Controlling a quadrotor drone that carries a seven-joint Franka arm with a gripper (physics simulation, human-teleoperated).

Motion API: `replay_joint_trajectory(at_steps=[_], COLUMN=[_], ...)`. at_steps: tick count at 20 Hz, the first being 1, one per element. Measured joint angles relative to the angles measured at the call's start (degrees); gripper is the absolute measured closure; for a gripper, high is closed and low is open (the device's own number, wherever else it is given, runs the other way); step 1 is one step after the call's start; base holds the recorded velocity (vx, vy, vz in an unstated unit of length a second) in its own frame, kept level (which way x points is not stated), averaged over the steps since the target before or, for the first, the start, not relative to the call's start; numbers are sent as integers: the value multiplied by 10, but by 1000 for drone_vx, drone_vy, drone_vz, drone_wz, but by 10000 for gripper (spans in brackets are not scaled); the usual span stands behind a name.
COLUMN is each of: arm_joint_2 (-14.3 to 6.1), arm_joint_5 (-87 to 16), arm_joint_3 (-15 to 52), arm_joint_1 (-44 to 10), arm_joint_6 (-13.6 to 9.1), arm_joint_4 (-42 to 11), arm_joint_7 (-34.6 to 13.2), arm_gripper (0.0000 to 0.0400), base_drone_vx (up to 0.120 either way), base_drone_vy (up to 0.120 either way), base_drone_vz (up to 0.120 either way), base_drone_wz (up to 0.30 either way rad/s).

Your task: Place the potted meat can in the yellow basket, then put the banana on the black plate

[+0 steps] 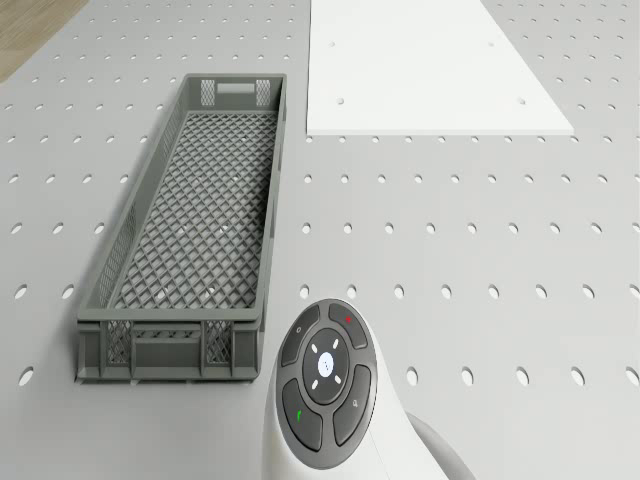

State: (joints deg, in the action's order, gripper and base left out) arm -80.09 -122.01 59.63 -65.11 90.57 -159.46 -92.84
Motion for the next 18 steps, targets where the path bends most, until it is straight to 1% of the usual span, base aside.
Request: replay_joint_trajectory(at_steps=[18], arm_joint_2=[2], arm_joint_5=[1], arm_joint_3=[2], arm_joint_1=[2], arm_joint_6=[-3], arm_joint_4=[-1], arm_joint_7=[2], arm_gripper=[211], base_drone_vx=[-120], base_drone_vy=[120], base_drone_vz=[0], base_drone_wz=[0])
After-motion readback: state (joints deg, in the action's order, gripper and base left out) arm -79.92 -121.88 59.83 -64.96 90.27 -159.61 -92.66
